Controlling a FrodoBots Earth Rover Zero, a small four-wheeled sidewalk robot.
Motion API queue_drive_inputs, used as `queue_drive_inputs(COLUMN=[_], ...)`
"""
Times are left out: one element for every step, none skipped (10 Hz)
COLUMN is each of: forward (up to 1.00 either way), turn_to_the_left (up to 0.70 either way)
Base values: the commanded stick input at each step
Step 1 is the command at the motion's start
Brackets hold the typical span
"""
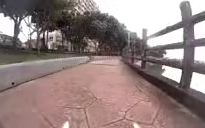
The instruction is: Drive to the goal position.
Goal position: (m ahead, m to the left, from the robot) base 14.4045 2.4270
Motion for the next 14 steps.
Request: queue_drive_inputs(forward=[0.7,0.7,0.7,0.7,0.7,0.7,0.7,0.7,0.7,0.7,0.7,0.7,0.7,0.7], turn_to_the_left=[0.0,0.0,0.0,0.0,0.0,0.0,0.0,0.0,0.0,0.0,0.0,0.0,0.0,-0.09])
